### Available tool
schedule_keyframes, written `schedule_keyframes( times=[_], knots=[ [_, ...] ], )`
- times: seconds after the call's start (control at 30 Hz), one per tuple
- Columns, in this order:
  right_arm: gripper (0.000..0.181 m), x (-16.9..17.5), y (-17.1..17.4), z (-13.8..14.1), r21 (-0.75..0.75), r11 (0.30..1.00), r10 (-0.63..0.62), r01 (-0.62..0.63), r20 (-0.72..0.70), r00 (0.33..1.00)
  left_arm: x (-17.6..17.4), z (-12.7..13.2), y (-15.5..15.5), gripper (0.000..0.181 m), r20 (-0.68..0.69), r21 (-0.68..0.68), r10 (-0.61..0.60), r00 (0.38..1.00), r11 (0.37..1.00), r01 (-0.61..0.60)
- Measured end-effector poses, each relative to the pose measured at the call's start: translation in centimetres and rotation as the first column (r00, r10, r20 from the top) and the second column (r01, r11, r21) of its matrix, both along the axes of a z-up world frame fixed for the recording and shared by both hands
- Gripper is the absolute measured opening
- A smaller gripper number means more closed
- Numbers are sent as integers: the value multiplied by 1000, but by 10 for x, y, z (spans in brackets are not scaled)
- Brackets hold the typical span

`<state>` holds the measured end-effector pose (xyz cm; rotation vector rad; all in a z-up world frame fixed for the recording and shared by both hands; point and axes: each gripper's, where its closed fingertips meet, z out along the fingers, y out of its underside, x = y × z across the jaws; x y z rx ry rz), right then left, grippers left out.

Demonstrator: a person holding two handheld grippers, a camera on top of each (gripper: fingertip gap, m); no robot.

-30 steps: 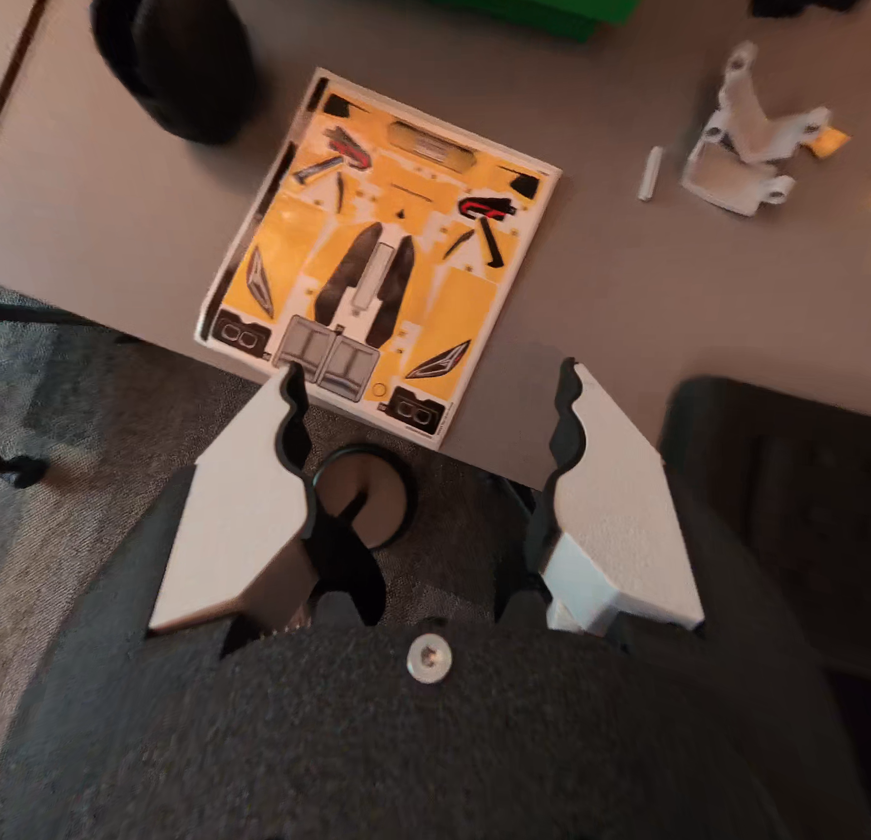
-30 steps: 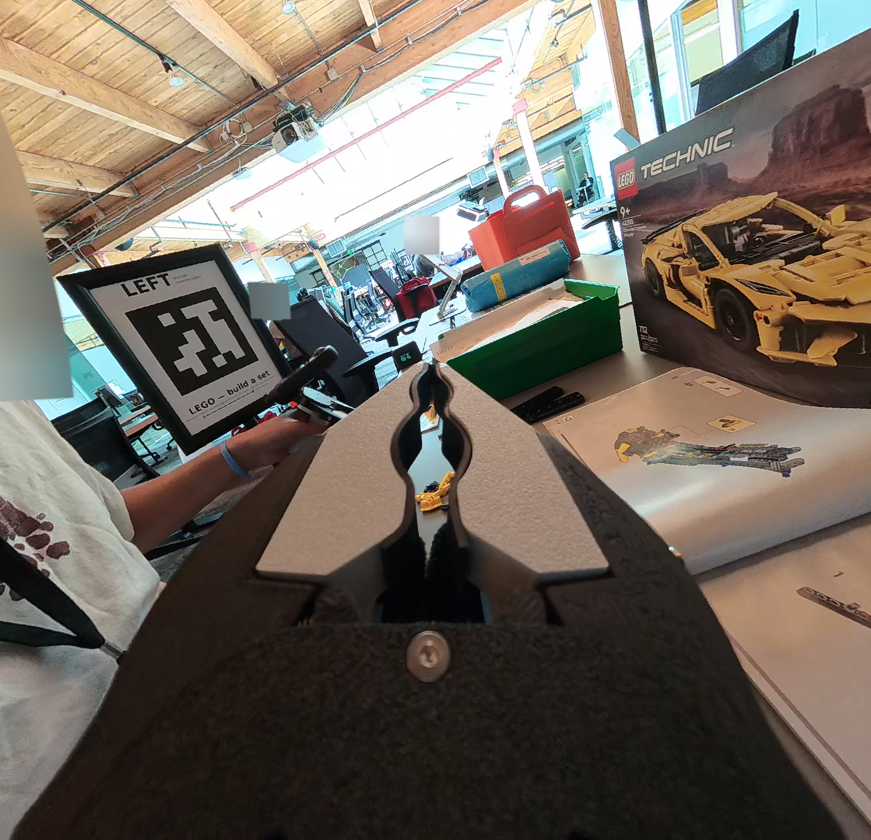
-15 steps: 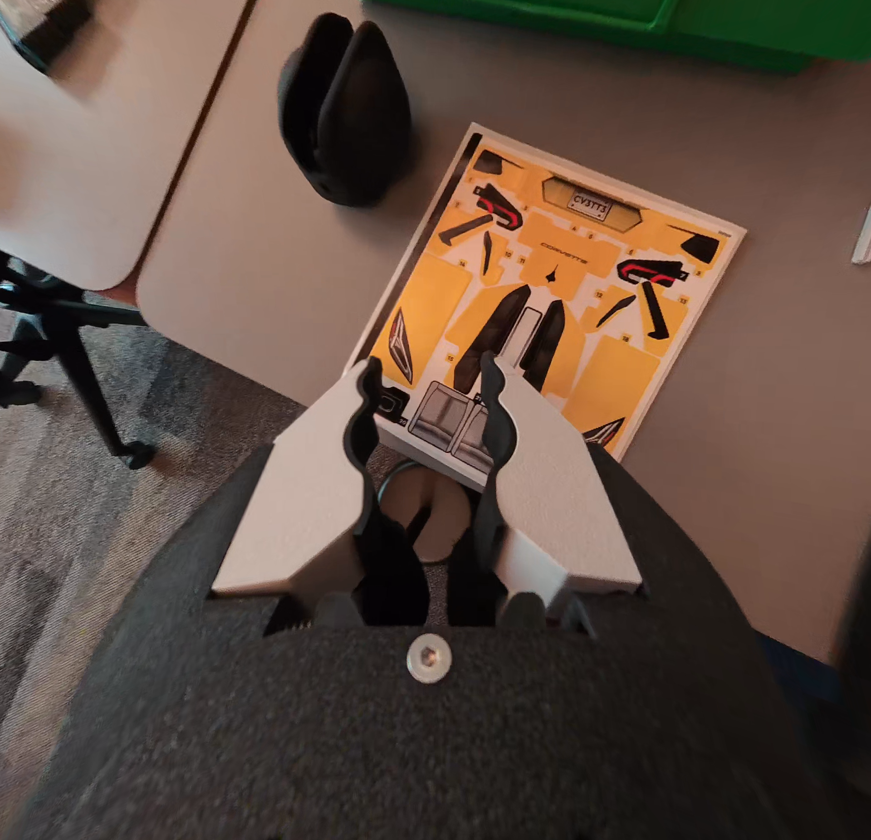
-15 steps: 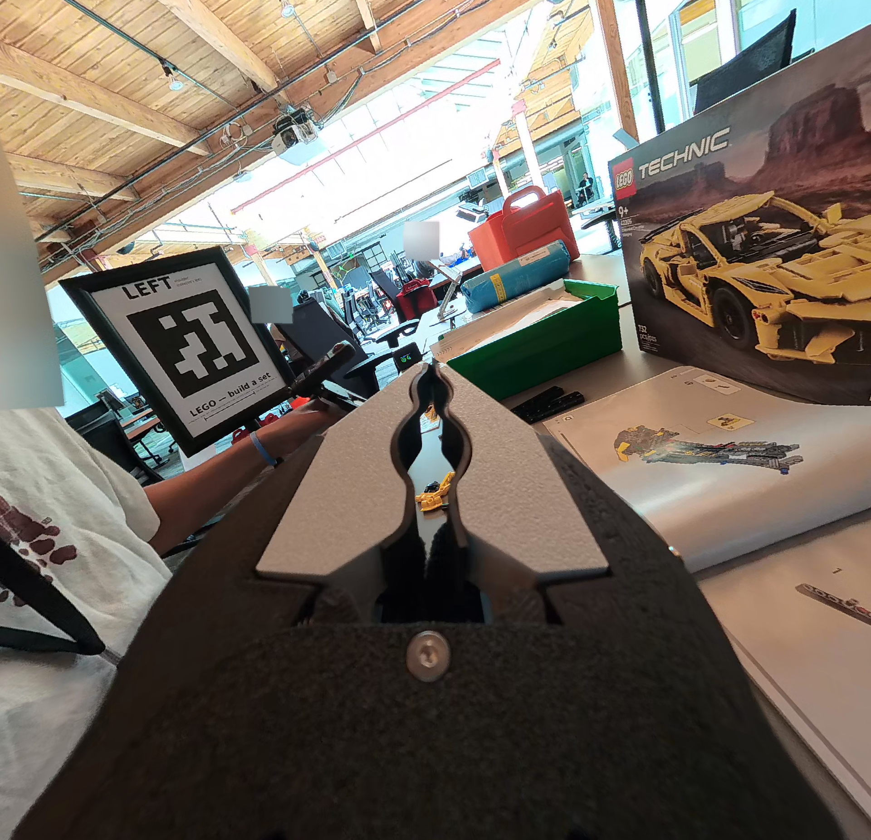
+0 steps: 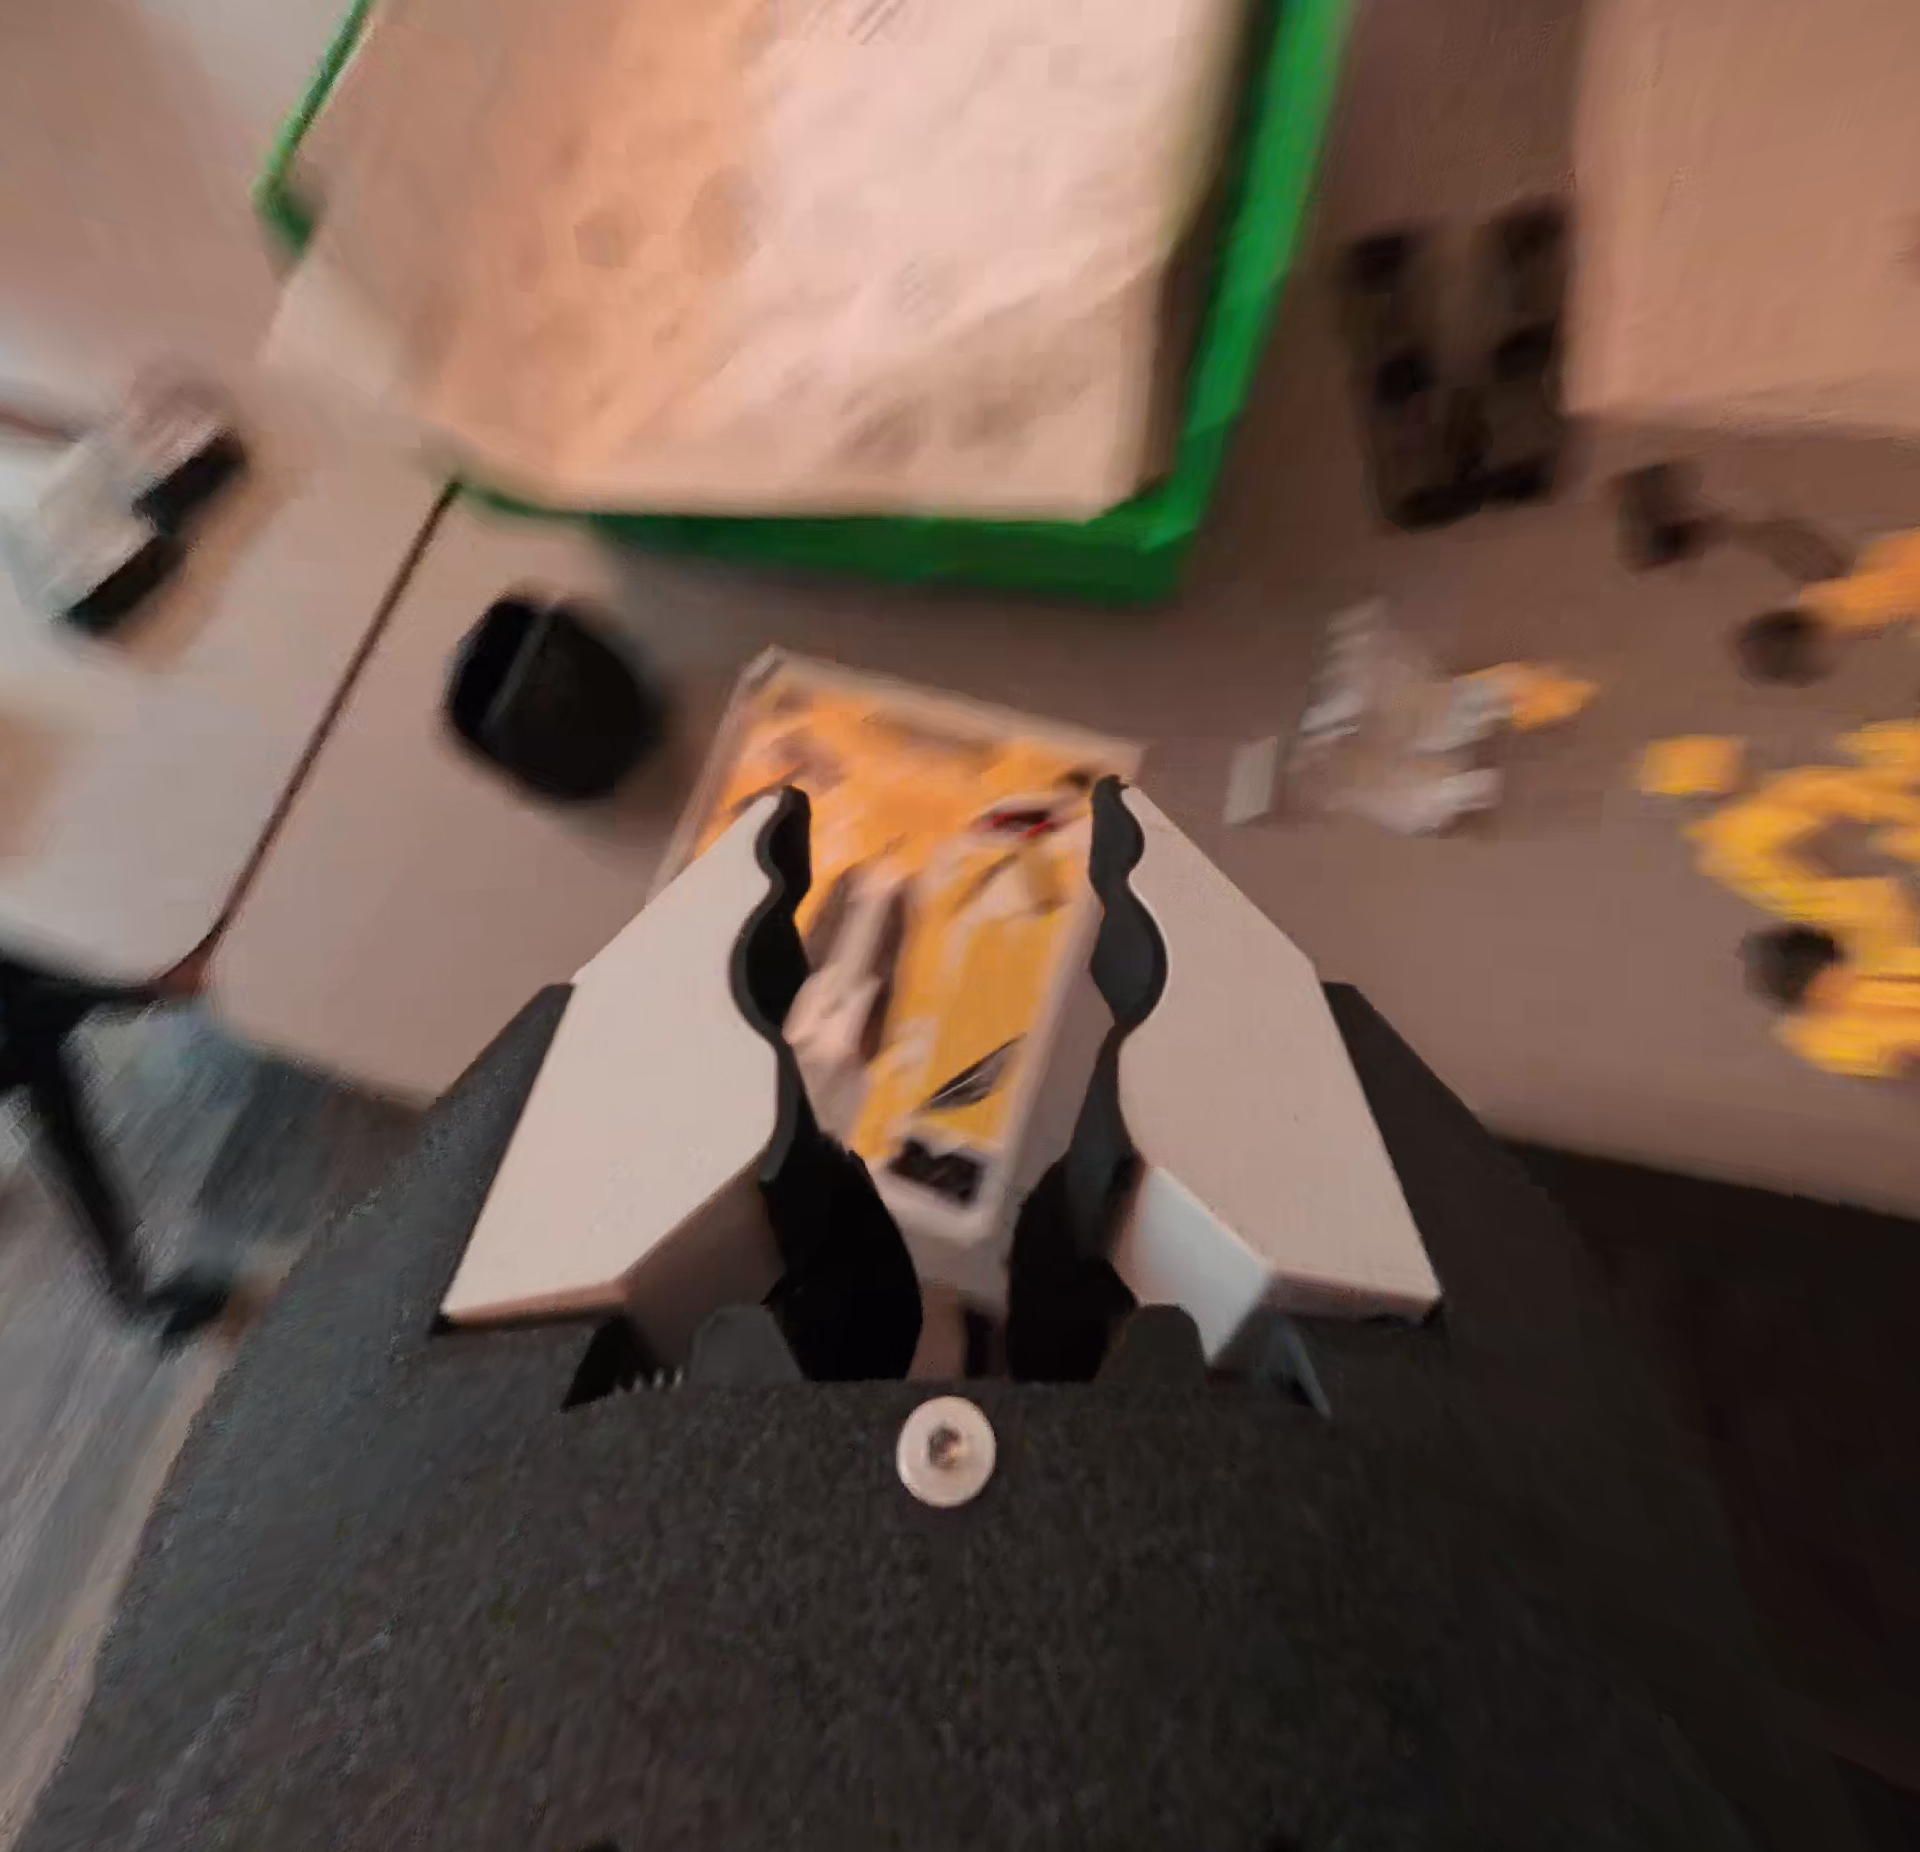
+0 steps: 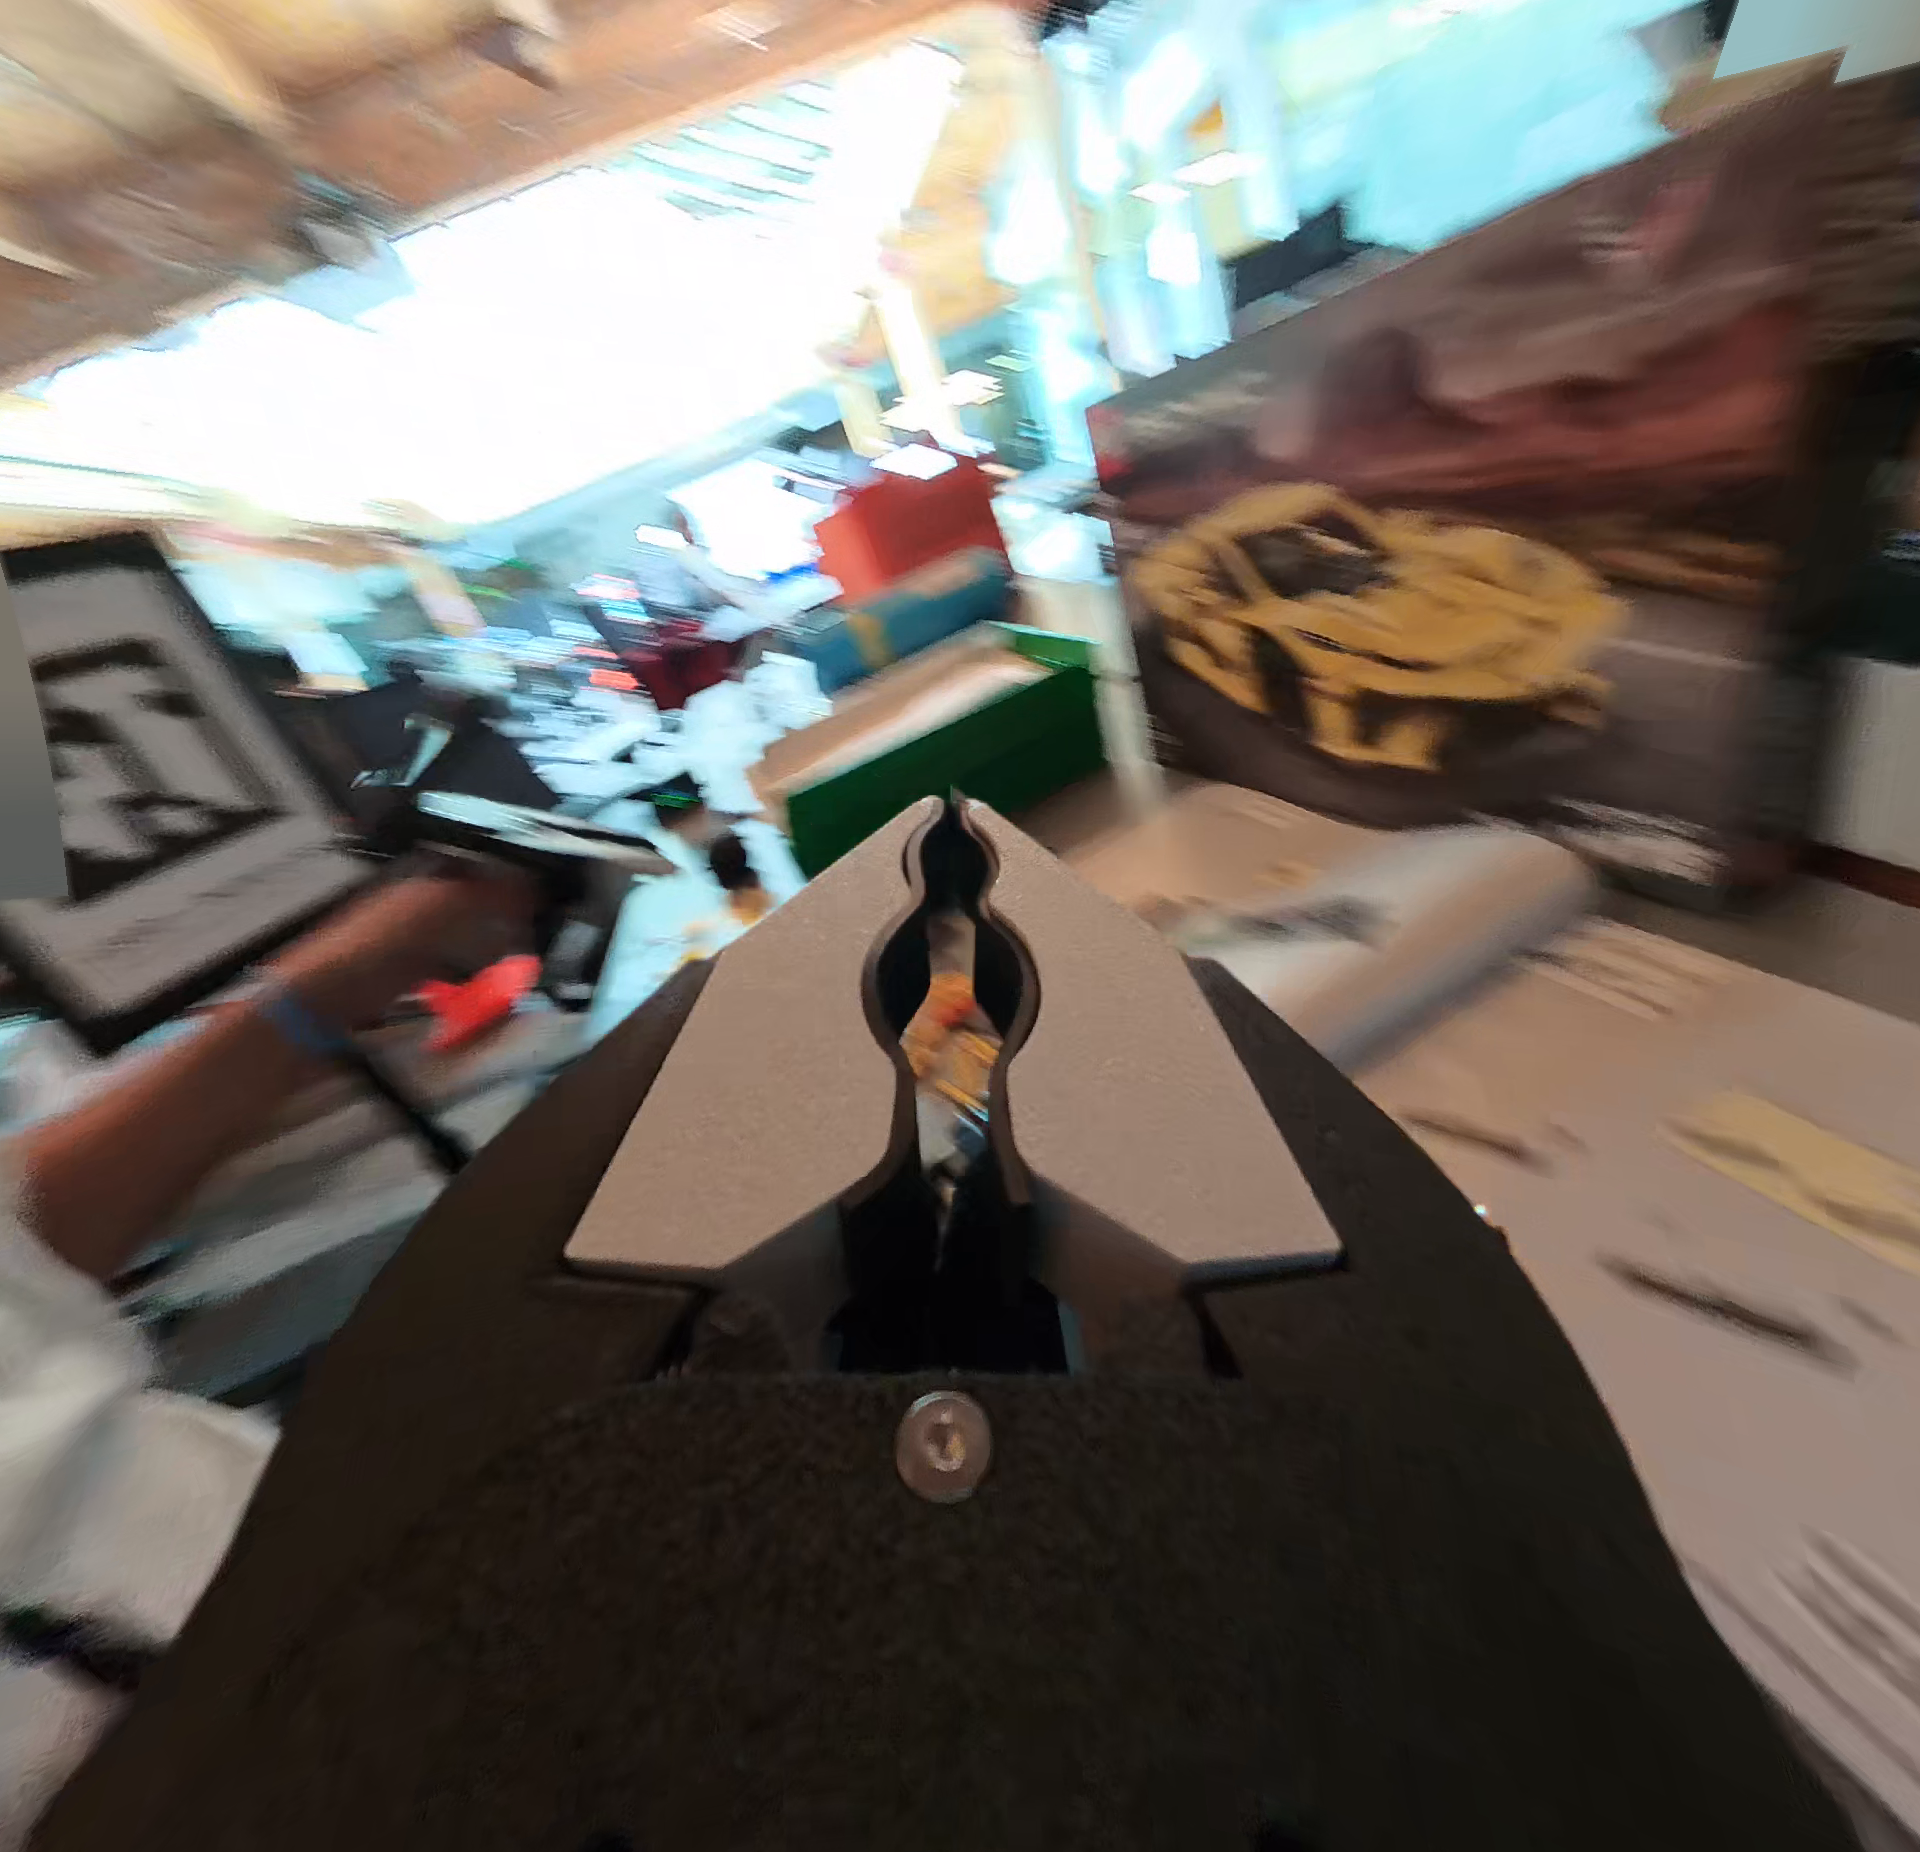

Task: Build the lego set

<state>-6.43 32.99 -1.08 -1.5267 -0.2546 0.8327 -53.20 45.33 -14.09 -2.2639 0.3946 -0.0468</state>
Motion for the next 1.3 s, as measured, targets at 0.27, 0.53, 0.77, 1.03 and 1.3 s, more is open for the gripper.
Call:
schedule_keyframes(
  times=[0.27,0.53,0.77,1.03,1.3],
  knots=[
    [0,60,-10,-61,-109,912,-370,396,200,907,270,78,-19,59,370,344,-650,664,759,552],
    [0,80,-5,-86,-133,847,-465,515,286,838,398,67,-30,63,218,502,-876,429,478,721],
    [0,83,5,-100,115,834,-481,540,632,608,397,39,-37,55,232,494,-888,398,460,738],
    [0,68,4,-101,390,857,-497,338,800,336,390,55,-28,51,302,527,-872,384,489,695],
    [0,59,2,-100,392,864,-495,316,774,394,393,49,-37,50,307,500,-881,361,472,726]
  ],
)
